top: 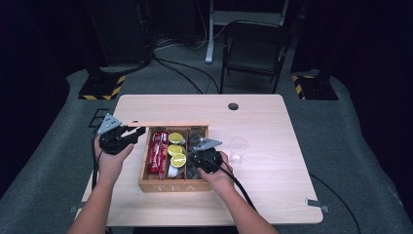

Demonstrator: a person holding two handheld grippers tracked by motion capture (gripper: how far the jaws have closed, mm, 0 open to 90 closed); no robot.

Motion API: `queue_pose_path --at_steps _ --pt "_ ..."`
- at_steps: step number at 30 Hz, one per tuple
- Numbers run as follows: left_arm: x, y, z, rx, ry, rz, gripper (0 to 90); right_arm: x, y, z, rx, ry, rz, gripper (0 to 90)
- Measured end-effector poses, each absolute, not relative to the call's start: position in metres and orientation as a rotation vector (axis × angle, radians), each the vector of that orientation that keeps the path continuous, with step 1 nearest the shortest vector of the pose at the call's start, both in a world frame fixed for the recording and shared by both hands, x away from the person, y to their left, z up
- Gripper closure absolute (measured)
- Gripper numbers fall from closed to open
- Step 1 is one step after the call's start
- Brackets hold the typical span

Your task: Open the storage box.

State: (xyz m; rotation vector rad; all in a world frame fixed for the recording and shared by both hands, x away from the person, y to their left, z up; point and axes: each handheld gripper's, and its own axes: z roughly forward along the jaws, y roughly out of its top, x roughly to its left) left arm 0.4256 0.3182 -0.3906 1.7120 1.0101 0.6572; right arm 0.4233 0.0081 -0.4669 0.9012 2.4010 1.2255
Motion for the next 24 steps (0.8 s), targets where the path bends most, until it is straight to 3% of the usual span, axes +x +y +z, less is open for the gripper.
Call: queue_pose_path --at_steps 24 --pt "0.426 0.319 -0.391 1.709 1.011 0.649 58.7 0.418 -0.003 -0.449 0.902 2.366 1.324 90.0"
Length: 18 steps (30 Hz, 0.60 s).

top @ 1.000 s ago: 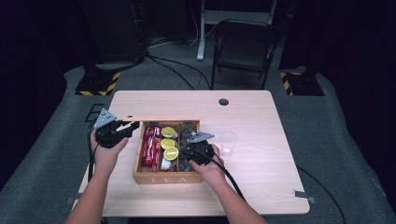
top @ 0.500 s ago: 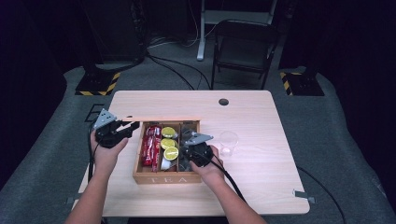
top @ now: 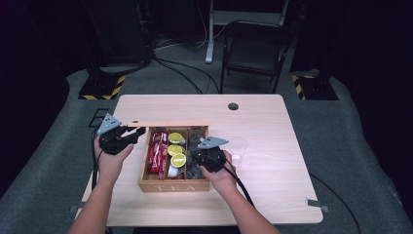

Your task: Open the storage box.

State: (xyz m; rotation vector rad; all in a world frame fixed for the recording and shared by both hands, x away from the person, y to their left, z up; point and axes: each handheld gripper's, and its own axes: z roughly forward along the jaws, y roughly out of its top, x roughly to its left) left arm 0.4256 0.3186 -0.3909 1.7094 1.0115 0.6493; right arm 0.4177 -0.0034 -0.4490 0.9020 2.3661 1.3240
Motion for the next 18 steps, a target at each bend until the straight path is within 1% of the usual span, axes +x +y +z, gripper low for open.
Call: queue_pose_path --at_steps 18 --pt "0.425 0.319 -0.391 1.714 1.012 0.648 58.7 0.411 -0.014 -0.420 0.872 2.360 1.362 90.0"
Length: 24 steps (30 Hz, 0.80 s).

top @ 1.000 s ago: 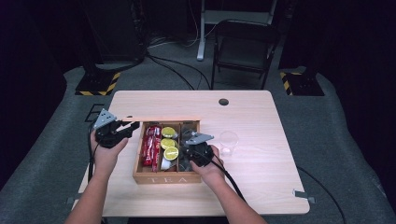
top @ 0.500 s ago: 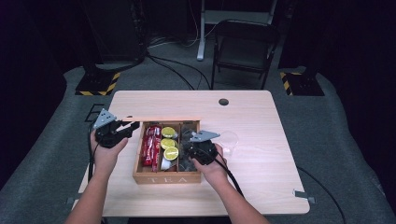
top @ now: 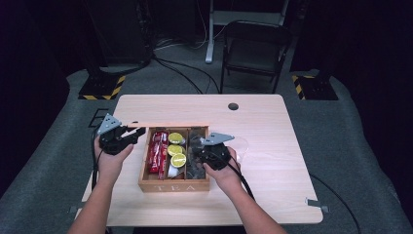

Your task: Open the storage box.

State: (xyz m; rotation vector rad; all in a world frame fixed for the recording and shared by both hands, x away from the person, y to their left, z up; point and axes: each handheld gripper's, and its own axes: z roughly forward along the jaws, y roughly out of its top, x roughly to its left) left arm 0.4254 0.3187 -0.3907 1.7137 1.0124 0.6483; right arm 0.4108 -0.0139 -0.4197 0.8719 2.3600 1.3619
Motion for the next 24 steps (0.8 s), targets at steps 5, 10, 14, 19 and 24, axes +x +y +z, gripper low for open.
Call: queue_pose_path --at_steps 5,10,14,19,24 --pt "0.426 0.319 -0.391 1.714 1.012 0.646 58.7 0.409 -0.022 -0.414 0.881 2.355 1.354 90.0" --pt "0.425 0.319 -0.391 1.715 1.013 0.646 58.7 0.409 -0.035 -0.409 0.893 2.336 1.342 90.0" --pt "0.425 0.319 -0.391 1.715 1.013 0.647 58.6 0.408 -0.045 -0.404 0.910 2.320 1.331 90.0" --pt "0.425 0.319 -0.391 1.716 1.014 0.647 58.6 0.407 -0.059 -0.400 0.932 2.297 1.312 90.0" --pt "0.425 0.319 -0.391 1.716 1.014 0.647 58.7 0.408 -0.072 -0.395 0.953 2.276 1.310 90.0"
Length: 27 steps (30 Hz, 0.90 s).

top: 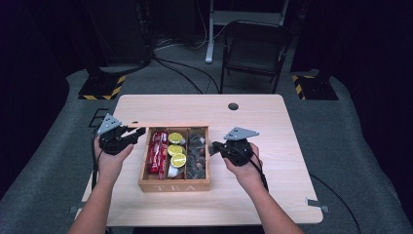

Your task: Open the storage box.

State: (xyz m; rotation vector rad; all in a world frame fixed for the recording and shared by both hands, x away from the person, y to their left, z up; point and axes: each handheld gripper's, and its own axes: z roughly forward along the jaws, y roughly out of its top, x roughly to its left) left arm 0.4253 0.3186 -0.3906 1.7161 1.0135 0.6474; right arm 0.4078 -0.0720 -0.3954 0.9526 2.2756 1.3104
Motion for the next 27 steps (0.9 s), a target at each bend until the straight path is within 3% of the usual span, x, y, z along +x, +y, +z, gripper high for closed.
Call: queue_pose_path --at_steps 27 --pt "0.425 0.319 -0.391 1.717 1.014 0.647 58.7 0.421 -0.118 -0.393 1.043 2.191 1.224 90.0"
